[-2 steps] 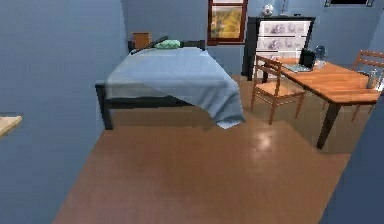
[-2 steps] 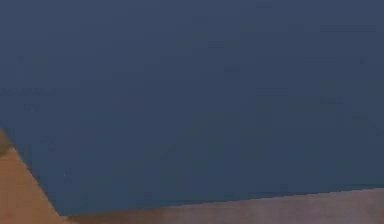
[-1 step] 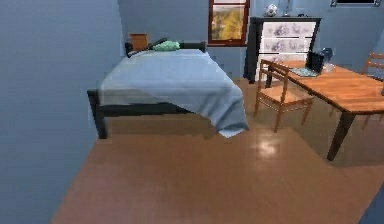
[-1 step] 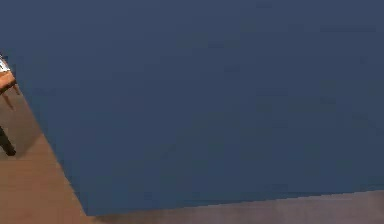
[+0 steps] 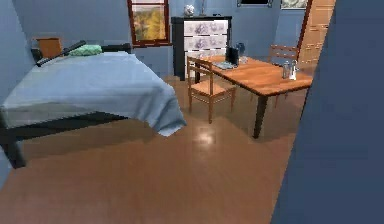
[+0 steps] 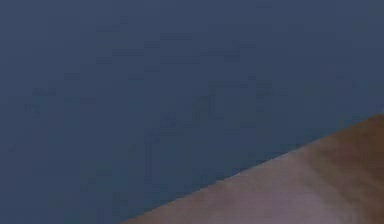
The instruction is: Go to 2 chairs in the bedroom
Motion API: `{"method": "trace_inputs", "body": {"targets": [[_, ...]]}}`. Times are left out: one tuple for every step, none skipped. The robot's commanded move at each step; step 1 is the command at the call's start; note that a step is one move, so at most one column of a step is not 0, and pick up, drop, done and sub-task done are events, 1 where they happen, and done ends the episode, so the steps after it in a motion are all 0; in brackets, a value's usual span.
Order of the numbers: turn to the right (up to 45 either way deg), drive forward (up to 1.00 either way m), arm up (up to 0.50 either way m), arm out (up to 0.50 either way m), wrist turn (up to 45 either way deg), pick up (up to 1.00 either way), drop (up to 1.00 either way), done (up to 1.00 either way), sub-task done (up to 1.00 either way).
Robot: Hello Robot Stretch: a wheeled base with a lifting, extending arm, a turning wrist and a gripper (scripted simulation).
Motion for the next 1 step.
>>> {"method": "trace_inputs", "body": {"targets": [[0.0,0.95,0.00,0.00,0.0,0.00,0.00,0.00,0.00]]}}
